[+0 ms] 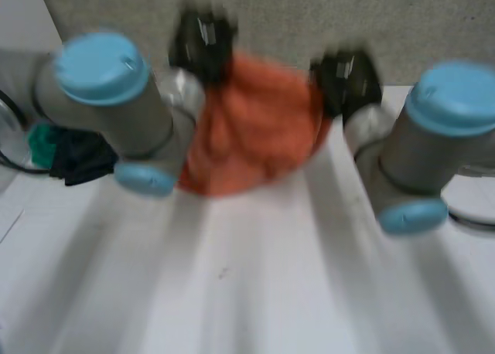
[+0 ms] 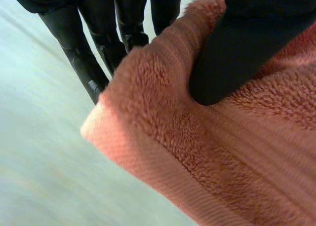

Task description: Fold the laundry.

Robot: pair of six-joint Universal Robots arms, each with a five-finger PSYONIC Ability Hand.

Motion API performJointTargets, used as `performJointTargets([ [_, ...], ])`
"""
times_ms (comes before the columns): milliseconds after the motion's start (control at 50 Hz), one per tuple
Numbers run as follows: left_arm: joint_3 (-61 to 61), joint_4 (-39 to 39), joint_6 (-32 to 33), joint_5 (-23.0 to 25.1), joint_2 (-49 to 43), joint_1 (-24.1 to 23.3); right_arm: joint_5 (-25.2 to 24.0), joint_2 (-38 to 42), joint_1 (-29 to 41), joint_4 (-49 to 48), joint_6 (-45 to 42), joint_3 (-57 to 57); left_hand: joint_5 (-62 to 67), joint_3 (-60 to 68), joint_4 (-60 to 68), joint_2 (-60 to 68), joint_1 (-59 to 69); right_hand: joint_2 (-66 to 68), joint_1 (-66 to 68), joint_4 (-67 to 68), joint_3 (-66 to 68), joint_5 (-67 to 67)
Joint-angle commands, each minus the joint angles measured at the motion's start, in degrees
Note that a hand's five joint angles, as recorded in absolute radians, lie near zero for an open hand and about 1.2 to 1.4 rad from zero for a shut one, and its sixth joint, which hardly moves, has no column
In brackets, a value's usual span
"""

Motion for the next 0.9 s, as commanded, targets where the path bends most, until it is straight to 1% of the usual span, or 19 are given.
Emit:
performJointTargets([
  [20,-1.7,25.1,-3.3,-2.4,11.3,0.2,1.7,-5.4,0.4,-11.8,-4.5,-12.0,14.1,12.7,11.2,11.7,15.6,12.4,15.3,11.4,12.1,14.3],
  [80,-3.8,24.8,-3.5,-2.9,12.8,0.2,1.6,-6.9,0.4,-12.3,-4.8,-13.2,14.1,12.7,11.2,11.7,15.6,12.4,15.3,11.4,12.1,14.3],
  [140,-6.3,23.1,-3.8,-3.0,14.1,0.3,1.2,-7.6,0.8,-9.8,-4.9,-11.9,14.1,12.7,11.2,11.7,15.6,12.4,15.3,11.4,12.1,14.3],
  [220,-16.5,18.4,-5.8,-2.5,17.7,2.1,1.1,-8.4,2.9,-3.6,-4.6,-7.7,14.1,12.7,11.2,11.7,15.6,12.4,15.3,11.4,12.1,14.3],
  [360,-33.3,15.5,-7.2,-1.3,20.7,3.8,-0.2,-7.6,8.0,5.9,-4.3,2.2,14.1,12.7,11.2,11.7,15.6,12.4,15.3,11.4,12.1,14.3],
  [420,-41.3,15.2,-6.7,0.4,21.0,3.9,-1.3,-4.9,8.6,8.0,-4.1,7.6,14.1,12.7,11.2,11.7,15.6,12.4,15.3,11.4,12.1,14.3],
  [440,-42.9,15.2,-6.5,0.8,20.9,3.9,-2.0,-2.0,8.7,8.0,-4.0,9.2,14.1,12.7,11.2,11.7,15.6,12.4,15.3,11.4,12.1,14.3],
  [520,-49.5,15.1,-5.6,1.5,20.7,4.0,-2.8,4.4,8.8,8.7,-3.9,10.1,14.1,12.7,11.2,11.7,15.6,12.4,15.3,11.4,12.1,14.3],
  [540,-51.2,14.9,-4.9,1.5,20.6,3.9,-2.8,5.3,8.8,8.8,-3.9,10.1,14.1,12.7,11.2,11.7,15.6,10.8,13.7,9.8,10.5,12.7],
  [560,-52.0,14.8,-4.3,1.4,20.6,3.9,-2.7,6.0,8.8,8.8,-3.9,10.1,14.1,12.7,11.2,11.7,15.6,3.5,6.3,2.5,3.2,5.3],
  [580,-52.7,14.7,-3.9,1.4,20.7,3.9,-2.6,6.4,8.7,8.8,-3.9,10.1,14.1,12.7,11.2,11.7,15.6,-6.4,-3.6,-7.4,-6.7,-4.6],
  [600,-53.4,14.6,-3.3,1.4,20.8,3.8,-2.5,6.6,8.2,8.8,-3.9,10.6,14.1,12.7,11.2,11.7,15.6,-28.4,-25.5,-29.3,-28.6,-26.5],
  [640,-54.8,13.8,-1.6,1.3,21.3,3.4,-2.4,6.5,8.1,8.7,-3.8,11.2,14.1,12.7,11.2,11.7,15.6,-43.3,-40.4,-44.3,-43.6,-41.5],
  [680,-55.4,13.2,-0.8,1.2,22.4,3.3,-2.4,6.2,8.1,8.6,-2.3,11.7,14.1,12.7,11.2,11.7,15.6,-49.2,-46.4,-50.2,-49.5,-47.4],
  [740,-55.9,11.8,-0.5,1.1,26.8,3.2,-2.6,3.4,6.4,8.8,1.1,12.3,14.1,12.7,11.2,11.7,15.6,-51.1,-48.2,-52.1,-51.4,-49.3],
  [760,-55.9,11.5,-0.6,1.1,27.8,3.1,-2.8,0.3,3.9,8.8,3.9,12.8,14.1,12.7,11.2,11.7,15.6,-51.8,-48.9,-52.7,-52.1,-49.9],
  [800,-55.7,10.1,-0.7,1.2,30.7,2.9,-2.9,-2.4,1.3,8.8,6.9,13.7,14.1,12.7,11.2,11.7,15.6,-52.3,-49.4,-53.3,-52.6,-50.4],
  [840,-55.3,8.9,-0.8,1.1,32.4,2.6,-3.4,-4.3,-2.2,8.9,11.9,15.0,14.1,12.7,11.2,11.7,15.6,-52.8,-49.9,-53.8,-53.1,-50.9],
  [900,-54.6,6.7,-1.1,1.1,36.0,1.4,-4.6,-4.7,-4.4,10.0,15.5,15.8,14.1,12.7,11.2,11.7,15.6,-52.8,-49.9,-53.8,-53.1,-50.9],
])
